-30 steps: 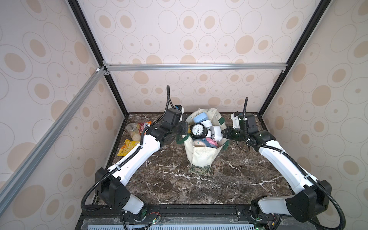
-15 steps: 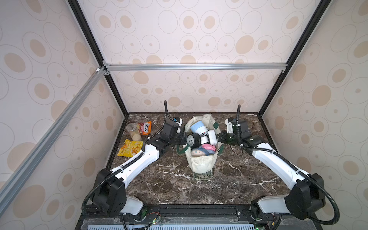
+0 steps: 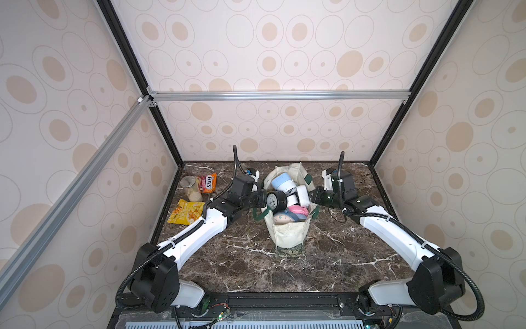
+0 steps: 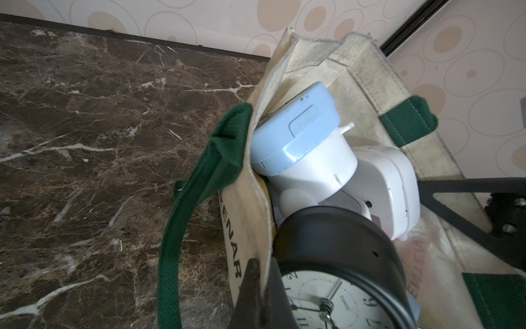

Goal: Put the alarm clock into the canvas bag
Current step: Adjust the canvas bag at the center of the board, then adjust the alarm at the canvas bag.

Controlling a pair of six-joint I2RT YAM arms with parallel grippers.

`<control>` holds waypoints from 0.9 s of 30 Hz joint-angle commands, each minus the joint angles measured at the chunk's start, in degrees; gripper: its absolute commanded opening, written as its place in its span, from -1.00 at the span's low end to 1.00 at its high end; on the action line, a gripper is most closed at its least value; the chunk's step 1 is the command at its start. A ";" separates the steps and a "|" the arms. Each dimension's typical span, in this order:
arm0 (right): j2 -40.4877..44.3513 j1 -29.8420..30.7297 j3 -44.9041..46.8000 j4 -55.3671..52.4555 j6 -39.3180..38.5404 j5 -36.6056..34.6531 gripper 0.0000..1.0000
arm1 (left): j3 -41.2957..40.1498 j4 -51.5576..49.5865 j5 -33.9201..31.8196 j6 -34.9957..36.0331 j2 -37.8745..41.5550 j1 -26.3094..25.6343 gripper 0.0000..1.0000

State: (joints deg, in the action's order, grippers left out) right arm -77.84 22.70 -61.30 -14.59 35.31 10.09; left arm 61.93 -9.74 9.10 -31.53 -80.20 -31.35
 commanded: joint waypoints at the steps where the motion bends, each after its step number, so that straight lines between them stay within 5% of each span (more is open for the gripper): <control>1: 3.20 0.78 -1.18 6.43 -0.75 0.58 -0.94 | 1.90 9.47 1.84 -0.73 2.76 -0.19 -0.96; 12: 2.66 0.76 -1.15 6.94 -0.47 2.21 -0.72 | 2.00 9.48 4.01 -0.38 1.86 -0.20 -0.48; 27: 3.31 0.77 -0.82 5.77 -1.55 1.62 -0.47 | 1.40 -0.48 2.42 3.92 6.09 -4.11 -0.64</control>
State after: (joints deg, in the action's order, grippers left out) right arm -75.79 22.90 -61.36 -9.41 34.26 11.42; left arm 63.02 -7.64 11.84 -29.58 -75.55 -34.13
